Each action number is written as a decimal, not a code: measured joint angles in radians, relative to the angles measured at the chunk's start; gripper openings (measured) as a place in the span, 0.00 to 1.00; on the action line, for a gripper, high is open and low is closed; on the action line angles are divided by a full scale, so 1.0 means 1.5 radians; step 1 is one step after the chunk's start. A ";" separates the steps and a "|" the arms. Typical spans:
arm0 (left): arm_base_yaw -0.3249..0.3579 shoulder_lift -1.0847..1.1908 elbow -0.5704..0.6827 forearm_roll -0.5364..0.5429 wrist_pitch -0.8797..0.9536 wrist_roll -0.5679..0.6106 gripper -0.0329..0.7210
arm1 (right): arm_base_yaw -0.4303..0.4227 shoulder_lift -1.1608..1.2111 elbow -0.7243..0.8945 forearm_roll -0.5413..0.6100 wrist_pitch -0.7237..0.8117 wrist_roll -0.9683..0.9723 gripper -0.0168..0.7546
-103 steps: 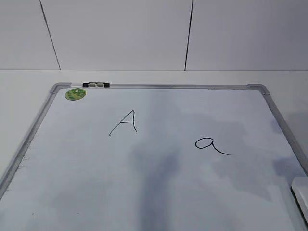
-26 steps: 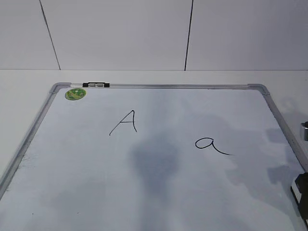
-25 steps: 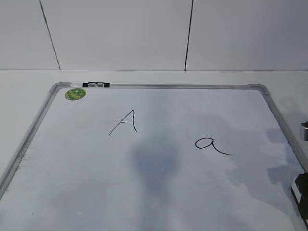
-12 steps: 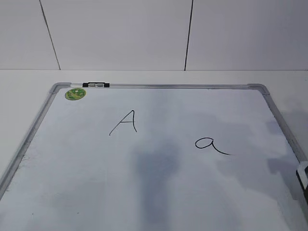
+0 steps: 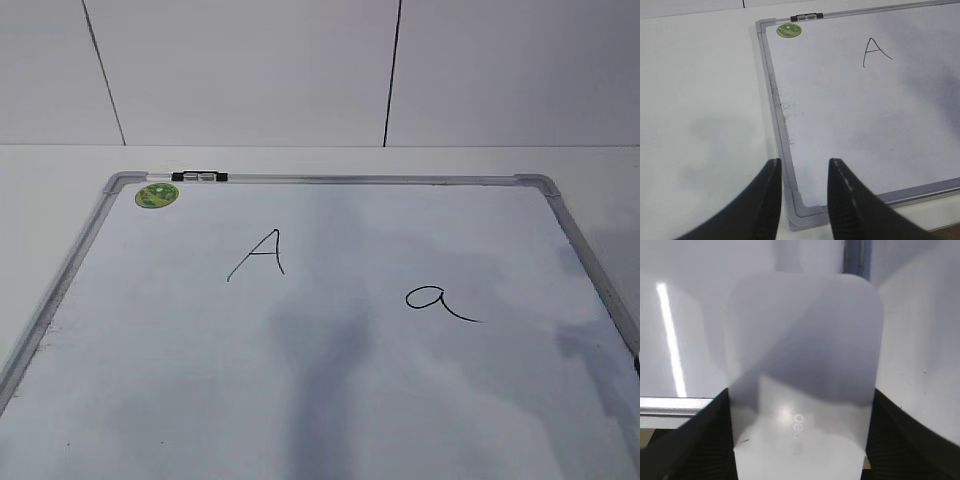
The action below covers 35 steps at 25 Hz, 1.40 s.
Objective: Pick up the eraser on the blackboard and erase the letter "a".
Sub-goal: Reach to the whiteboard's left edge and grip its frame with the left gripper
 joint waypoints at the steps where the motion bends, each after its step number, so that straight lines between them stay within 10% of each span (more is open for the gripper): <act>1: 0.000 0.000 0.000 0.000 0.000 0.000 0.36 | 0.000 -0.005 -0.003 0.003 0.005 0.000 0.76; 35: 0.000 0.065 -0.037 -0.023 -0.009 0.000 0.45 | 0.000 -0.025 -0.014 0.017 0.022 -0.004 0.76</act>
